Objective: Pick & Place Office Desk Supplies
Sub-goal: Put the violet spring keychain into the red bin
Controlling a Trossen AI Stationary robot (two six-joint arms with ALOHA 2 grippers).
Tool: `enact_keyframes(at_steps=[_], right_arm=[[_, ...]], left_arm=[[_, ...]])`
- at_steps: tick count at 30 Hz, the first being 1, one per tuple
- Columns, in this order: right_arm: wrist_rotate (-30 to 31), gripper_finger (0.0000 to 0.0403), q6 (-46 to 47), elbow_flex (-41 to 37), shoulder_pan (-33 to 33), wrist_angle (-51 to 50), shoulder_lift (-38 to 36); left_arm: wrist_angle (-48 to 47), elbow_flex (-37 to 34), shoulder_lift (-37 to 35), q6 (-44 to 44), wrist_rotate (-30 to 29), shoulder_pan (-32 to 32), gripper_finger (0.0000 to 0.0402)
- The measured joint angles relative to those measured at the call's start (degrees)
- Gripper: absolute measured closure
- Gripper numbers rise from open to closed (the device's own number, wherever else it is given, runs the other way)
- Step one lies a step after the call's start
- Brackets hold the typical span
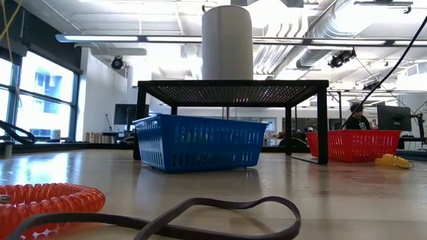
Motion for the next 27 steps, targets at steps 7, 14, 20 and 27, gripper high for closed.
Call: enact_keyframes(at_steps=[7,14,20,27], right_arm=[[0.0,0.0156,1.5,0.0,0.0,0.0,0.0],[0.0,0.0156,1.5,0.0,0.0,-0.1,0.0],[0.0,0.0156,1.5,0.0,0.0,-0.1,0.0],[0.3,0.0156,1.5,0.0,0.0,-0.1,0.0]], left_arm=[[0.7,-2.9,0.0,-8.6,-2.5,-0.4,0.0253],[8.2,-5.9,0.0,-9.6,-3.0,-0.6,0.0253],[8.2,-7.1,0.0,-14.0,-3.8,-1.3,0.0253],[7.2,-7.1,0.0,-19.6,-4.4,-2.8,0.0253]])
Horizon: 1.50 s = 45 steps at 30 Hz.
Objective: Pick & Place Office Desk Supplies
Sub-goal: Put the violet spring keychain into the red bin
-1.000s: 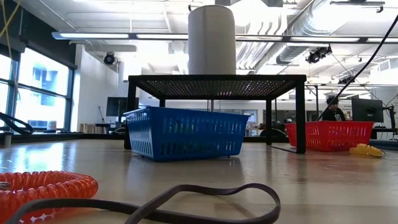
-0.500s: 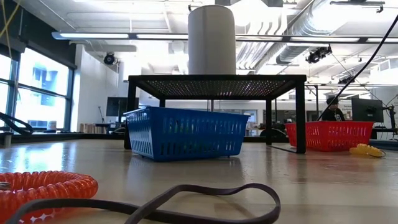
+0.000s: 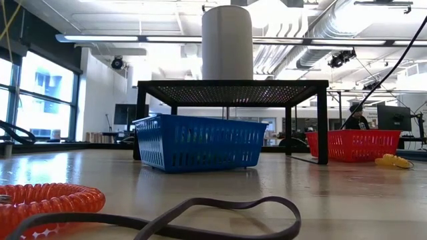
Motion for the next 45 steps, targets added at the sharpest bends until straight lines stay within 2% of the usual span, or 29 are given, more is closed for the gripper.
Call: enact_keyframes(at_steps=[11,17,24,28,34,40,43,45], right_arm=[[1.5,0.0156,1.0,0.0,0.0,0.0,0.0],[1.5,0.0156,1.3,0.0,0.0,0.0,0.0],[1.2,0.0156,1.3,0.0,0.0,0.0,0.0],[1.5,0.0156,1.3,0.0,0.0,0.0,0.0],[1.4,0.0156,1.3,0.0,0.0,0.0,0.0],[-1.6,0.0156,1.3,0.0,0.0,0.0,0.0],[-3.1,0.0156,1.3,0.0,0.6,0.1,0.0],[-2.8,0.0156,1.1,0.0,1.3,0.9,0.0]], left_arm=[[1.0,-2.2,0.2,-3.6,0.1,-0.9,0.0253],[-0.1,-2.1,3.9,-3.5,4.5,-0.9,0.0253],[1.7,-2.3,4.9,-5.4,2.0,-1.4,0.0257],[2.3,-2.3,5.0,-5.2,1.6,-1.3,0.0290],[2.9,-2.3,5.0,-6.0,0.1,-1.1,0.0384],[3.3,-1.5,2.0,-3.4,0.0,1.2,0.0397],[2.0,-0.5,-1.7,-0.1,-4.3,2.9,0.0398],[3.4,0.6,-5.1,1.9,-9.8,3.9,0.0398]])
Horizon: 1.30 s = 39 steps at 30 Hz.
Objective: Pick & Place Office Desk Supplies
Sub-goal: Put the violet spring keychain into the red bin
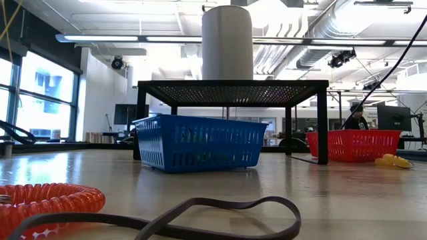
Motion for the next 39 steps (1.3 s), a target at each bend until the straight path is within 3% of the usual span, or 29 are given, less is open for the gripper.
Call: enact_keyframes(at_steps=[5,10,17,20,25,33,39], right_arm=[[1.4,0.0156,-2.6,0.0,2.9,1.9,0.0],[5.0,0.0156,-3.8,0.0,7.4,4.2,0.0],[13.8,0.0156,-3.0,0.0,12.7,5.2,1.6],[18.7,0.0156,-2.7,0.0,13.6,6.0,1.7],[24.2,0.0156,-3.2,0.0,11.8,8.0,1.8],[22.2,0.0156,-3.3,0.0,7.2,8.2,1.8],[18.4,0.0156,-8.8,0.0,4.7,8.5,1.8]], left_arm=[[-0.2,1.9,-6.9,6.6,-14.9,3.5,0.0399],[13.5,3.6,-11.1,26.3,-26.6,7.9,0.0400],[42.2,3.6,-11.0,56.4,-27.2,17.4,0.0400],[50.5,3.6,-10.6,63.8,-23.7,21.3,0.0400],[62.2,3.7,-8.2,67.9,-10.5,27.9,0.0400],[70.3,3.6,-3.9,67.1,7.4,37.1,0.0400],[71.2,3.6,-3.8,64.6,15.8,43.0,0.0400]])
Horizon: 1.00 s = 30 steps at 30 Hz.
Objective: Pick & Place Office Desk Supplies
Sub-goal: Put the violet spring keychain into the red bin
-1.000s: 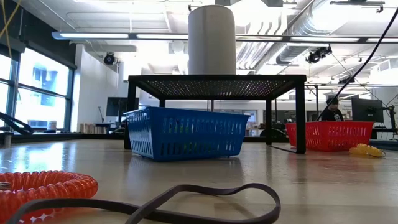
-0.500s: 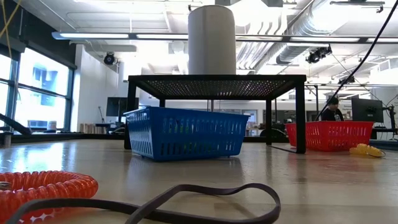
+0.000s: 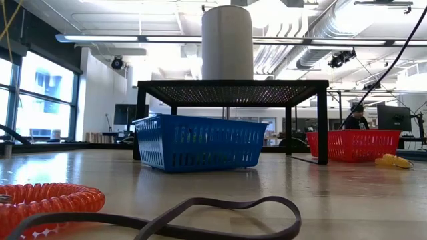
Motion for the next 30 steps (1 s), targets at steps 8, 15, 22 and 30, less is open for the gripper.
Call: enact_keyframes(at_steps=[8,15,22,30], right_arm=[[-7.0,0.0156,-3.6,0.0,-4.1,1.2,0.0],[-16.2,0.0156,-3.6,0.0,-7.3,2.9,0.0],[-16.5,0.0168,-8.2,0.0,-7.6,2.6,0.0],[-18.3,0.0287,-9.6,0.0,-7.6,1.8,0.0]], left_arm=[[0.2,0.0,0.0,1.0,5.8,2.9,0.0401],[-1.2,0.0,0.0,1.1,7.3,4.2,0.0401],[-2.4,0.1,0.0,1.3,7.4,5.1,0.0401],[-4.4,0.1,0.0,1.3,8.1,5.9,0.0401]])
